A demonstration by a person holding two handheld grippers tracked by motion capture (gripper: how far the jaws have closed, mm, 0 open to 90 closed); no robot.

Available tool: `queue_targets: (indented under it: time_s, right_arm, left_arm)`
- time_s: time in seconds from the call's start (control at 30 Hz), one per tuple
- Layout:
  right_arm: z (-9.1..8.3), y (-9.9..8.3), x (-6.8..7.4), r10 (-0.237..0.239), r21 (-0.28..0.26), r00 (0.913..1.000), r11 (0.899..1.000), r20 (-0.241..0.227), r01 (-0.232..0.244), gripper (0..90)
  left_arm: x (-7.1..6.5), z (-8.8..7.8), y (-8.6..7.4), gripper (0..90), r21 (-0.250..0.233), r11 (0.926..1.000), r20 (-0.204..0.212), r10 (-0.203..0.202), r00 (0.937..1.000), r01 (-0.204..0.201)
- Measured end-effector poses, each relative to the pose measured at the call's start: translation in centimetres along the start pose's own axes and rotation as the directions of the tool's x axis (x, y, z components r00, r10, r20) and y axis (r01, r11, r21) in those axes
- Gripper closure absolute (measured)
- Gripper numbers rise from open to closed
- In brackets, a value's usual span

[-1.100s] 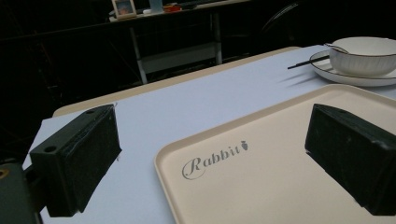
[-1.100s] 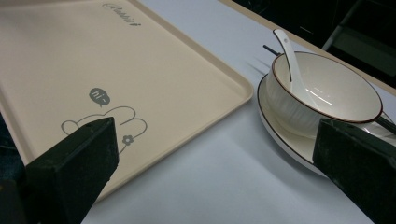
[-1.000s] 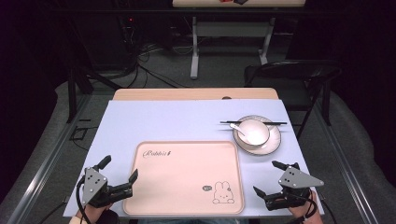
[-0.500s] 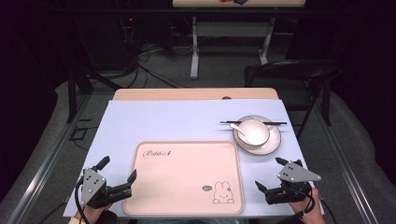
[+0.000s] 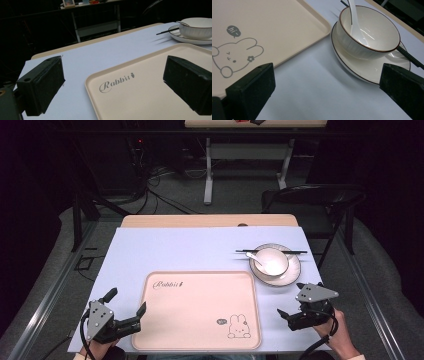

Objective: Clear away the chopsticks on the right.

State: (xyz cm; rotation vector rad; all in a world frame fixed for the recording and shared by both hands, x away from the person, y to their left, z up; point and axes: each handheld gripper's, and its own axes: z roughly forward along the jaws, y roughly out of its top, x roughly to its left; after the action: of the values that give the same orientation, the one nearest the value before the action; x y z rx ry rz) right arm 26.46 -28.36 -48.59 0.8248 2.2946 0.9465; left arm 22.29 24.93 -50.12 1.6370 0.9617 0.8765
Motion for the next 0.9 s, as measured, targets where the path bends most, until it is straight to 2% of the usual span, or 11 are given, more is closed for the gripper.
queue_targets:
  time_s: [0.2, 0.27, 0.37, 0.5, 0.7, 0.73, 0.83, 0.9]
  right_arm:
    - [0.2, 0.4, -1.6, -0.036, 0.056, 0.9993, 0.998, -0.011, 0.036, 0.0]
    - [0.5, 0.5, -2.3, -0.051, 0.082, 0.9977, 0.995, -0.043, 0.055, 0.0]
    - [1.1, 0.8, -3.3, -0.059, 0.116, 0.9963, 0.991, -0.062, 0.066, 0.0]
    - [1.7, 1.4, -4.4, -0.073, 0.135, 0.9939, 0.987, -0.083, 0.084, 0.0]
    - [2.2, 2.5, -5.5, -0.098, 0.147, 0.9911, 0.983, -0.09, 0.111, 0.0]
    - [2.4, 3.1, -5.9, -0.118, 0.159, 0.988, 0.978, -0.099, 0.133, 0.0]
    - [2.8, 3.9, -6.4, -0.134, 0.177, 0.983, 0.972, -0.125, 0.156, 0.0]
    - [3.1, 4.4, -6.8, -0.156, 0.203, 0.9777, 0.962, -0.141, 0.183, 0.0]
  left_arm:
    - [0.0, 0.0, 0.0, 3.3, 0.0, 1.0, 0.004, 0.001, 1.0, -0.001]
    - [0.0, 0.0, 0.0, 3.3, 0.001, 1.0, 0.003, 0.001, 1.0, -0.001]
    - [0.0, 0.0, 0.0, 3.3, 0.001, 1.0, 0.005, 0.005, 1.0, -0.005]
    - [0.0, 0.0, 0.0, 3.3, -0.003, 1.0, 0.004, -0.001, 1.0, 0.001]
    - [0.0, 0.0, 0.0, 3.3, -0.002, 1.0, 0.005, -0.001, 1.0, 0.001]
    - [0.0, 0.0, 0.0, 3.3, -0.001, 1.0, 0.004, 0.0, 1.0, 0.0]
    - [0.0, 0.0, 0.0, 3.2, -0.003, 1.0, 0.006, 0.002, 1.0, -0.002]
    - [0.0, 0.0, 0.0, 3.3, -0.003, 1.0, 0.005, 0.001, 1.0, -0.001]
